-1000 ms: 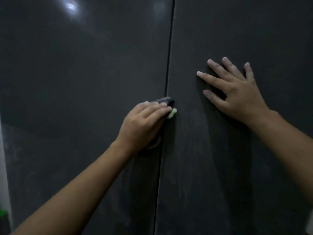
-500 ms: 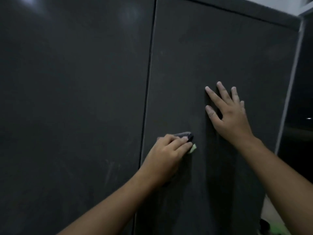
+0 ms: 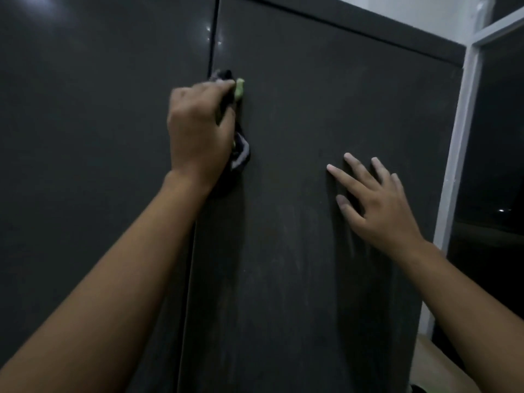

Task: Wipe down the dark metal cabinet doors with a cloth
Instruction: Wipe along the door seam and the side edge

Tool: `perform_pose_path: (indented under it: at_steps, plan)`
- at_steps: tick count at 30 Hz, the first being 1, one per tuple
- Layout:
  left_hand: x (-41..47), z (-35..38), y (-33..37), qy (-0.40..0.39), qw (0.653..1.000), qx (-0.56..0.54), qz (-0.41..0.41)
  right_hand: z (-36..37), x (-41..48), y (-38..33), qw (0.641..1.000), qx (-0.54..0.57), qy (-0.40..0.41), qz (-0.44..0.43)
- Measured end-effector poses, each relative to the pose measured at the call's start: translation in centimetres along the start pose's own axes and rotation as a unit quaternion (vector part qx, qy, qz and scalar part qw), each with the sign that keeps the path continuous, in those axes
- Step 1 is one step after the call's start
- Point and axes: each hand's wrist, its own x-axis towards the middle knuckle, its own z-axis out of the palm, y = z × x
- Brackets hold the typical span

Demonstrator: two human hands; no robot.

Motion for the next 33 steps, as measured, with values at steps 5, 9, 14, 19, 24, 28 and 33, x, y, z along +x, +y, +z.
perform_pose_path:
  at_steps: [5,9,14,19,24,28,33]
  plan:
    - [2.3,0.7,1.1,0.025,0.999,0.023,-0.041,0.7,1.0,3.3,0.996,0.019,0.025,-0.087]
    - [-0.7,2.0,3.5,-0.064,0.995,0.027,0.064,0.5,2.3,6.4,0.987,0.031,0.042,-0.152]
    - [-10.3,2.3,6.5,-0.185,0.968,-0.027,0.167,-1.1,4.1,10.8,0.992,0.063,0.088,-0.058]
    - [-17.9,1.0,7.1,-0.200,0.962,-0.010,0.183,1.3,3.3,10.8,0.990,0.059,0.123,-0.042]
    - [-14.0,3.0,8.3,-0.140,0.978,0.020,0.155,2.3,2.7,11.1,0.986,0.059,0.148,-0.057]
    - [-10.0,6.2,11.0,-0.061,0.997,0.035,0.011,2.6,2.6,11.3,0.981,0.072,0.163,-0.071]
    - [-13.3,9.6,15.8,-0.125,0.989,-0.012,0.083,1.6,2.2,12.9,0.979,0.094,0.142,-0.113]
